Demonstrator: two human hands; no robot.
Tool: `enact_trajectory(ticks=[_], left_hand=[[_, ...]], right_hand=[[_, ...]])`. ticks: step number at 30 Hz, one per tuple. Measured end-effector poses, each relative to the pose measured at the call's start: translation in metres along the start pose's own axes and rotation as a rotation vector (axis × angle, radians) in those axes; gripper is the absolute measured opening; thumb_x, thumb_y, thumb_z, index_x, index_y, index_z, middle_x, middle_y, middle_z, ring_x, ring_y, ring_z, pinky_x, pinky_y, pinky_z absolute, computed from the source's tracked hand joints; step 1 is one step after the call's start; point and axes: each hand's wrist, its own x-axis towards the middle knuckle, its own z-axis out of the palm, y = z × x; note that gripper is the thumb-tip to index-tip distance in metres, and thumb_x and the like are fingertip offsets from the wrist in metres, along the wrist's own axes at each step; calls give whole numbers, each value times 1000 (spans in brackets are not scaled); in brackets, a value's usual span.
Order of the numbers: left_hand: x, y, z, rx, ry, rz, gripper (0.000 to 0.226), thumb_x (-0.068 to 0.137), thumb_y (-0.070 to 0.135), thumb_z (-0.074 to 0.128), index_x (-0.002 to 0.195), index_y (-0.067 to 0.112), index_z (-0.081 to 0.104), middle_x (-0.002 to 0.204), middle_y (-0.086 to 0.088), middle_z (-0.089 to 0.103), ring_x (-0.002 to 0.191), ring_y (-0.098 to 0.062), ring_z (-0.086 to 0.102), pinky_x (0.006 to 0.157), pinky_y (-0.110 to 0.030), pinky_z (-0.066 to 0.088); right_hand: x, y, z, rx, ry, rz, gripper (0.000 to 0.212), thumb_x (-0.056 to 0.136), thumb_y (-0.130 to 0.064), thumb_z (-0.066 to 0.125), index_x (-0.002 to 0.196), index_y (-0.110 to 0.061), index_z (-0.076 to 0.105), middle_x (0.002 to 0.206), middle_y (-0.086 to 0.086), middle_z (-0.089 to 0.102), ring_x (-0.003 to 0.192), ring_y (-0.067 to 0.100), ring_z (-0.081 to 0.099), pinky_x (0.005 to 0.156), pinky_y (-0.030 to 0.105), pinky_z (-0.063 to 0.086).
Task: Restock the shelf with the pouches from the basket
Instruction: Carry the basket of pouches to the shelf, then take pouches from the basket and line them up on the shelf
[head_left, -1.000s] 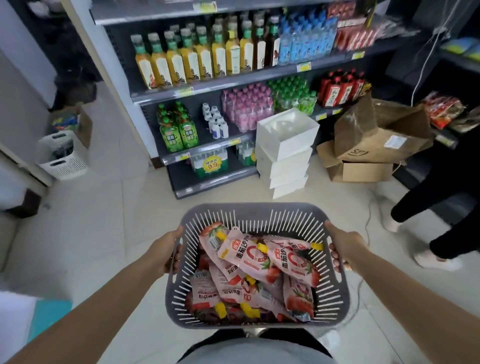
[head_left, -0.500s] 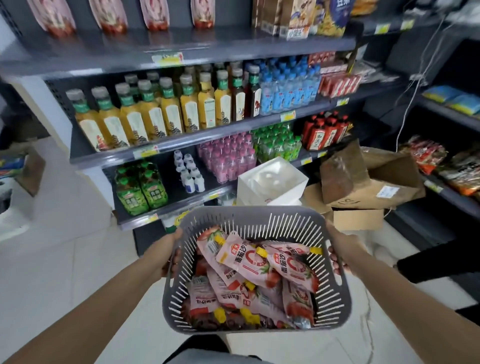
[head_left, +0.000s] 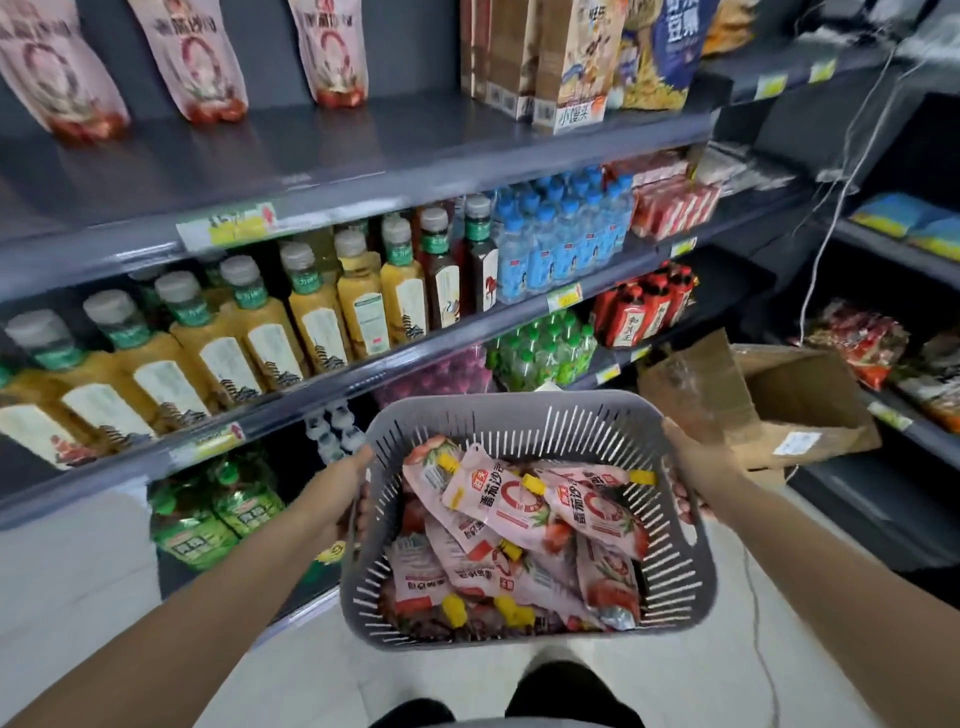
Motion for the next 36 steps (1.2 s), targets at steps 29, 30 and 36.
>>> enact_trajectory(ticks=[29,30,36], left_hand=[[149,68,189,-199,553,-226,61,90,60,47,54,11,42,46,-8,42,38,-18,40,40,-23,31],[150,70,189,-204,553,-229,60,91,59,47,53,12,41,45,-7,41,37,-18,39,39,-23,30],[154,67,185,-167,527,-218,61,89,60,49,56,9,48,48,-10,47,39,-20,44,45,-26,37]], right_hand=[[359,-136,32,-280,-450,35,84,75,-76,55,95,5,68,71,19,65,60,29,63,52,28,41],[361,-138,32,-238,-489,70,77,70,-74,62,86,1,68,72,21,65,60,30,63,53,29,42],[352,-153,25,-192,-627,188,64,87,-62,53,91,1,64,86,46,53,54,34,56,58,32,51]])
